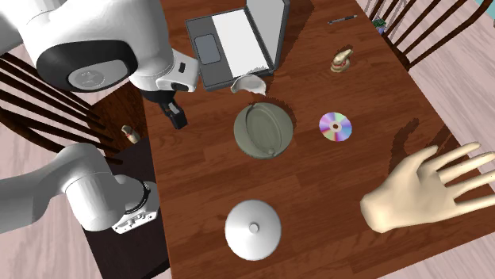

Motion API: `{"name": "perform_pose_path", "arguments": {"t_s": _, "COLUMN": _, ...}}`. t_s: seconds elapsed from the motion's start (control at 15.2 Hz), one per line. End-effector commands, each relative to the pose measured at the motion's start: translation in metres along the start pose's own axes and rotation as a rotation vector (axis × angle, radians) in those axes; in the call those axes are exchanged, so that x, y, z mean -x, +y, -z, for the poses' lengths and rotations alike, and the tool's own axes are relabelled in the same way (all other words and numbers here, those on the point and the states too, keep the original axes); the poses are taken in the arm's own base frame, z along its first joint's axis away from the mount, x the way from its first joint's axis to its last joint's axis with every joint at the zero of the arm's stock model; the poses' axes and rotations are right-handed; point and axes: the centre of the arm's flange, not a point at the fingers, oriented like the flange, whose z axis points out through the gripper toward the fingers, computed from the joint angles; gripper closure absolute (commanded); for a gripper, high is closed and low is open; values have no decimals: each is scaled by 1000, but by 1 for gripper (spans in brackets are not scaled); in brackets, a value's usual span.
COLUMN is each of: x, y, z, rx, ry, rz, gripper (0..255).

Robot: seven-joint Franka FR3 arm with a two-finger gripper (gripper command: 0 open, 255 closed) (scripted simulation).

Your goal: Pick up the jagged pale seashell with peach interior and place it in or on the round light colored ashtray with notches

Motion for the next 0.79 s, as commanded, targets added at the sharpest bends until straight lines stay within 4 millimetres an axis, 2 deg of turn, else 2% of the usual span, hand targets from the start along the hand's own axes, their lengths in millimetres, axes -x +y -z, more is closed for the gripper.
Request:
{"name": "perform_pose_path", "arguments": {"t_s": 0.0, "x": 0, "y": 0, "z": 0, "rx": 0, "ry": 0, "rz": 0, "gripper": 0}}
{"name": "perform_pose_path", "arguments": {"t_s": 0.73, "x": -123, "y": -15, "z": -37, "rx": 20, "ry": 112, "rz": -16, "gripper": 0}}
